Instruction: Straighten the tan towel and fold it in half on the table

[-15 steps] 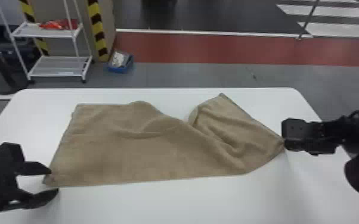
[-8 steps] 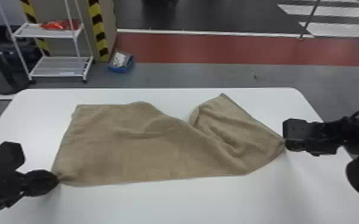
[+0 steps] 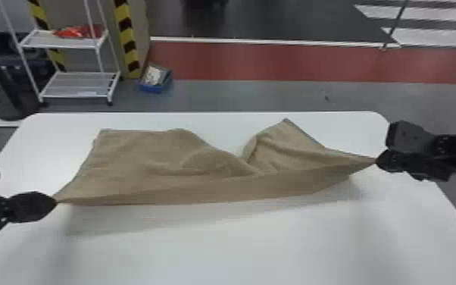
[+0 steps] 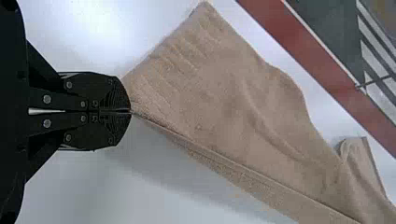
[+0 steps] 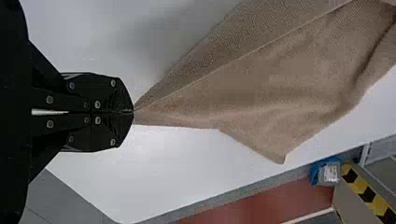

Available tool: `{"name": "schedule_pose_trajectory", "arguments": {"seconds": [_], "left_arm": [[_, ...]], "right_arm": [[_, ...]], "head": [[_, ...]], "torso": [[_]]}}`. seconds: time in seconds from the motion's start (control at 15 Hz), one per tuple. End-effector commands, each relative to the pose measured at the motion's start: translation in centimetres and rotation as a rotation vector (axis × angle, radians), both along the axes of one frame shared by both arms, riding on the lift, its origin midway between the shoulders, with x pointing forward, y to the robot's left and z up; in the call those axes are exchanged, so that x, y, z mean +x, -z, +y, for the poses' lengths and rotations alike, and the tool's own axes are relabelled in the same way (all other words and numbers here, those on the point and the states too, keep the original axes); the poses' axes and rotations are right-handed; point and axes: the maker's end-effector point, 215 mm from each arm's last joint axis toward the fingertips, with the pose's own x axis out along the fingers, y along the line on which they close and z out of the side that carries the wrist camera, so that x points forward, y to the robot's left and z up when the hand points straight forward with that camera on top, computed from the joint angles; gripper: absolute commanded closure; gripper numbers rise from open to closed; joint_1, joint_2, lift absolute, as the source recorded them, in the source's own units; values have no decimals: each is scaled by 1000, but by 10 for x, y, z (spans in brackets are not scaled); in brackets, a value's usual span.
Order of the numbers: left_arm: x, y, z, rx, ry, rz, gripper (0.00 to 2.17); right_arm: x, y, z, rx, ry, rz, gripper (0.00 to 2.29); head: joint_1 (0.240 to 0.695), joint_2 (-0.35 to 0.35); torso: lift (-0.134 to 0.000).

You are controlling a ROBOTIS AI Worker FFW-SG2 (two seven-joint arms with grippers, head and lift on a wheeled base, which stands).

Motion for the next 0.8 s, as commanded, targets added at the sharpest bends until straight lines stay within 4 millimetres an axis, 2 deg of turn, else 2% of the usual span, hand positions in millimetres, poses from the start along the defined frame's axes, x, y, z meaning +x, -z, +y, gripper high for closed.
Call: {"name": "schedule_pose_trajectory", "arguments": {"seconds": [0.0, 0.2, 0.33, 0.6, 0.73], "left_arm": [[10, -40, 24, -18, -48, -64, 1642], [12, -74, 44, -20, -83, -109, 1639], [12, -85, 48, -32, -89, -125, 1639], [3, -89, 52, -27, -77, -109, 1639], [-2, -84, 50, -34, -66, -94, 1639]], "right_arm": [[4, -28, -6, 57, 47, -50, 1420], [2, -52, -14, 100, 86, -98, 1420], [-5, -57, -13, 117, 93, -98, 1420], [-36, -57, -19, 113, 95, -81, 1420], [-45, -56, -25, 100, 100, -76, 1420]], "head": [[695, -48], [695, -24], [695, -14], [695, -6], [695, -8]], "torso": [[-123], [-123], [-123], [-123], [-123]]}}
